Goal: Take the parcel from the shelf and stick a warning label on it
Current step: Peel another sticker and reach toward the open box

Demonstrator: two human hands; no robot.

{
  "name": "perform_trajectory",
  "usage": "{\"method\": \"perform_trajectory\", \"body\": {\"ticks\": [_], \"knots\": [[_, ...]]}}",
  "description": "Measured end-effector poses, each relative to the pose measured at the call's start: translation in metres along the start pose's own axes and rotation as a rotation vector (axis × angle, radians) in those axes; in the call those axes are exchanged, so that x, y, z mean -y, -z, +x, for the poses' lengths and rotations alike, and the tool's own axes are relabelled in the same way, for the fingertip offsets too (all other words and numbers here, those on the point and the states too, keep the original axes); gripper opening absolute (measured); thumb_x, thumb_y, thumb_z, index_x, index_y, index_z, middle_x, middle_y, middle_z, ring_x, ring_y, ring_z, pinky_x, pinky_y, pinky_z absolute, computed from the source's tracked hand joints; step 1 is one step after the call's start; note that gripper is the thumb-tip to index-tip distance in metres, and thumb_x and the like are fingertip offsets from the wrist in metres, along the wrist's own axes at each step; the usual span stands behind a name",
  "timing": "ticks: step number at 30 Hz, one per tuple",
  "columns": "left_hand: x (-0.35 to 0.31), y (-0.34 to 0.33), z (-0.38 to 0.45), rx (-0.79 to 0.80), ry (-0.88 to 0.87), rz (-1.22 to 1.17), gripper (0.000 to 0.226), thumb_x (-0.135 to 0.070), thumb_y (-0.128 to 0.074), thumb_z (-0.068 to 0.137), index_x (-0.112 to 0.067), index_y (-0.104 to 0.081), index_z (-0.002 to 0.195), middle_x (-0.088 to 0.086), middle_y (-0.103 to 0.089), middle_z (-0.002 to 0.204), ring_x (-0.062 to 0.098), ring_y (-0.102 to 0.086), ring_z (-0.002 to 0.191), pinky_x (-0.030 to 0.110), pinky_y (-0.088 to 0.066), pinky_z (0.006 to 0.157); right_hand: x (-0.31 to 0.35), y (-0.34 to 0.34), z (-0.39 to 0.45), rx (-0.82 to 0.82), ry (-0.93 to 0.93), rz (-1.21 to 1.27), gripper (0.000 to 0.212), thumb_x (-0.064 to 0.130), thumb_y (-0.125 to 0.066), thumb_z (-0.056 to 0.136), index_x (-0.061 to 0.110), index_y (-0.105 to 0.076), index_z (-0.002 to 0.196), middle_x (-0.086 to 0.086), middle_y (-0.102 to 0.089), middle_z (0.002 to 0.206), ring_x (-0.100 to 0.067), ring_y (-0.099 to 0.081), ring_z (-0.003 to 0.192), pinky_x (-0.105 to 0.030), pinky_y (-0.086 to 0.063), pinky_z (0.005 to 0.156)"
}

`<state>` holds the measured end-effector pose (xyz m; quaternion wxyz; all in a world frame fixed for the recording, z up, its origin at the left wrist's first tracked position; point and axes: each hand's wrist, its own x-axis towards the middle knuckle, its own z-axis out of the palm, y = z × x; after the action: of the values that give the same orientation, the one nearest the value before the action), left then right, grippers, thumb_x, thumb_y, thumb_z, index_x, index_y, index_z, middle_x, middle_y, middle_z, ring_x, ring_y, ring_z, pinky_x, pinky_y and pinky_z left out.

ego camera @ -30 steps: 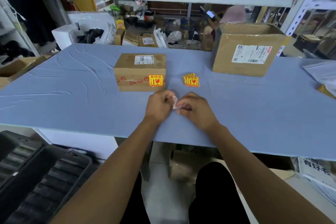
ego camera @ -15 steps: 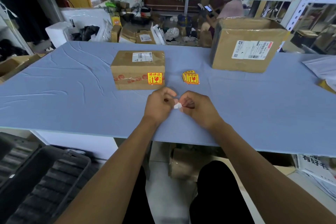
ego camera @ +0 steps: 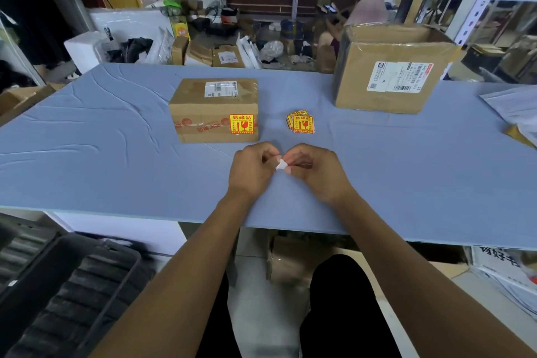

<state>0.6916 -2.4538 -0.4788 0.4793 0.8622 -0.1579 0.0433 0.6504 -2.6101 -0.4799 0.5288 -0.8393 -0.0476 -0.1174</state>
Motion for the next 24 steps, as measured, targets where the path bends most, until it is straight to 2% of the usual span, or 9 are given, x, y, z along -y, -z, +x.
{"method": "perform_trajectory", "body": {"ticks": [3, 5, 8, 10, 13, 15, 19, 22, 24], "knots": [[0.0021, 0.0013, -0.0008, 0.073, -0.042, 0.027, 0.014, -0.013, -0.062, 0.092, -0.013, -0.075, 0.087, -0.004, -0.068, 0.073, 0.013, -0.061, 0.068, 0.029, -0.047, 0.067, 0.0002, -0.0025, 0.0003, -0.017, 0.005, -0.027, 0.008, 0.006, -0.074, 0.083, 0.014, -0.070, 0.082, -0.002, -0.071, 0.075, -0.011, -0.066, 0.069, -0.022, -0.054, 0.072], [0.0028, 0.0030, -0.0013, 0.109, -0.046, 0.014, 0.020, -0.013, -0.057, 0.094, -0.016, -0.077, 0.089, -0.012, -0.066, 0.070, 0.001, -0.056, 0.065, 0.024, -0.043, 0.065, 0.0004, -0.0041, 0.0012, -0.058, 0.017, -0.080, 0.006, 0.011, -0.072, 0.085, 0.009, -0.069, 0.082, -0.007, -0.070, 0.070, -0.016, -0.064, 0.064, -0.027, -0.052, 0.067], [0.0025, 0.0063, -0.0021, 0.136, -0.036, -0.051, 0.022, -0.011, -0.057, 0.095, -0.016, -0.078, 0.091, -0.019, -0.065, 0.071, -0.006, -0.057, 0.063, 0.017, -0.040, 0.064, 0.0009, -0.0044, 0.0017, -0.091, 0.032, -0.173, 0.011, 0.015, -0.073, 0.084, 0.008, -0.064, 0.083, -0.007, -0.067, 0.066, -0.019, -0.063, 0.063, -0.025, -0.050, 0.064], [0.0019, 0.0080, -0.0027, 0.151, -0.034, -0.096, 0.015, -0.012, -0.063, 0.093, -0.015, -0.077, 0.090, -0.010, -0.071, 0.076, 0.000, -0.062, 0.069, 0.021, -0.046, 0.069, 0.0004, -0.0046, 0.0013, -0.082, 0.025, -0.179, 0.010, 0.015, -0.073, 0.085, 0.009, -0.065, 0.084, -0.007, -0.068, 0.069, -0.018, -0.062, 0.065, -0.022, -0.049, 0.063], [0.0009, 0.0069, -0.0038, 0.126, -0.021, -0.121, 0.007, -0.011, -0.070, 0.088, -0.013, -0.076, 0.086, 0.008, -0.077, 0.086, 0.023, -0.070, 0.082, 0.035, -0.054, 0.080, -0.0020, -0.0040, 0.0009, -0.064, 0.018, -0.164, 0.007, 0.013, -0.074, 0.084, 0.012, -0.068, 0.088, -0.005, -0.072, 0.081, -0.014, -0.067, 0.077, -0.016, -0.050, 0.070], [0.0012, 0.0044, -0.0033, 0.081, 0.010, -0.131, 0.004, -0.011, -0.073, 0.086, -0.014, -0.075, 0.084, 0.010, -0.077, 0.084, 0.024, -0.070, 0.080, 0.038, -0.055, 0.079, -0.0018, -0.0042, -0.0004, -0.024, 0.037, -0.139, 0.010, 0.011, -0.073, 0.085, 0.015, -0.068, 0.093, 0.000, -0.071, 0.085, -0.013, -0.068, 0.084, -0.016, -0.053, 0.078], [0.0005, 0.0057, -0.0018, 0.040, 0.084, -0.219, 0.008, -0.014, -0.077, 0.083, -0.013, -0.069, 0.085, 0.007, -0.073, 0.079, 0.011, -0.062, 0.068, 0.022, -0.048, 0.068, 0.0003, -0.0046, -0.0034, -0.003, 0.061, -0.062, 0.013, 0.011, -0.074, 0.085, 0.013, -0.071, 0.097, -0.002, -0.074, 0.087, -0.010, -0.070, 0.085, -0.016, -0.054, 0.081], [0.0002, 0.0065, -0.0027, 0.081, 0.027, -0.182, 0.011, -0.017, -0.072, 0.089, -0.013, -0.073, 0.079, -0.004, -0.068, 0.069, -0.003, -0.057, 0.058, 0.014, -0.043, 0.062, 0.0007, -0.0035, -0.0026, -0.041, 0.020, -0.031, 0.011, 0.014, -0.077, 0.082, 0.007, -0.070, 0.085, -0.007, -0.075, 0.079, -0.012, -0.070, 0.074, -0.019, -0.053, 0.072], [0.0015, 0.0063, -0.0025, 0.115, -0.011, -0.141, 0.016, -0.019, -0.068, 0.092, -0.013, -0.076, 0.079, -0.008, -0.070, 0.071, -0.007, -0.058, 0.060, 0.014, -0.044, 0.065, 0.0003, -0.0030, -0.0016, -0.076, -0.002, -0.068, 0.016, 0.017, -0.078, 0.082, 0.003, -0.070, 0.079, -0.008, -0.073, 0.070, -0.011, -0.066, 0.064, -0.019, -0.050, 0.064]]}}
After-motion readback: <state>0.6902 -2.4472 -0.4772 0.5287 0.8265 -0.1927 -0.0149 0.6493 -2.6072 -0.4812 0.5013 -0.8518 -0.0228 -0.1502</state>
